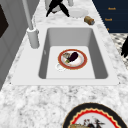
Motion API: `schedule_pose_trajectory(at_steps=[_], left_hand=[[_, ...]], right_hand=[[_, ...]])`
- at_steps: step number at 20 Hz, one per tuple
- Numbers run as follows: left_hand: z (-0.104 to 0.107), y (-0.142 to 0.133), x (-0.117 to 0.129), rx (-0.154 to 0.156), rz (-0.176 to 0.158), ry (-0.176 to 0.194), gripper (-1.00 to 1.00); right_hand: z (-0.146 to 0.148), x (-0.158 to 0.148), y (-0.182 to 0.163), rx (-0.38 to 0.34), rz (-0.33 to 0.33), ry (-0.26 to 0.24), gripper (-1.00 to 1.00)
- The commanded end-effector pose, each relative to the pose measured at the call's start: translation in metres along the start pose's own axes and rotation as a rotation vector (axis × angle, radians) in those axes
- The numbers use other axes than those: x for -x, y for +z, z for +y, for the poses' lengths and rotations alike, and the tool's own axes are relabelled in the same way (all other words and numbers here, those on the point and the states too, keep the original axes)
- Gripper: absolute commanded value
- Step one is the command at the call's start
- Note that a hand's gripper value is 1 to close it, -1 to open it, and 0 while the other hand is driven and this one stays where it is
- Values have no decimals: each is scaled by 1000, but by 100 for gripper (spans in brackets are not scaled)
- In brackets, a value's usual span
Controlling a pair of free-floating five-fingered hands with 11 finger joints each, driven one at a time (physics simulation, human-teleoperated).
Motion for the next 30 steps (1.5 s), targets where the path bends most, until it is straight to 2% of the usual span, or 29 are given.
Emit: schedule_pose_trajectory(at_steps=[1, 3, 4, 5, 6, 7, 11, 15, 19, 24, 30], left_hand=[[0, 0, 0, 0, 0, 0, 0], [0, 0, 0, 0, 0, 0, 0], [0, 0, 0, 0, 0, 0, 0], [0, 0, 0, 0, 0, 0, 0], [0, 0, 0, 0, 0, 0, 0], [0, 0, 0, 0, 0, 0, 0], [0, 0, 0, 0, 0, 0, 0], [0, 0, 0, 0, 0, 0, 0], [0, 0, 0, 0, 0, 0, 0], [0, 0, 0, 0, 0, 0, 0], [0, 0, 0, 0, 0, 0, 0]], right_hand=[[14, 6, 4, -56, -96, 4, -100], [19, 10, 6, -62, -120, 17, -100], [16, 14, 2, -66, -114, 17, -100], [13, 14, 2, -68, -66, -3, -100], [15, 13, 3, -50, -49, 3, -100], [17, 11, 4, -65, -55, 19, -100], [22, 18, 6, -73, -57, 20, -100], [16, 41, 15, -35, -148, 9, -100], [18, 55, 27, -54, -214, 6, -100], [23, 76, 45, -74, -263, 8, -100], [28, 82, 44, -69, -209, -14, -100]])
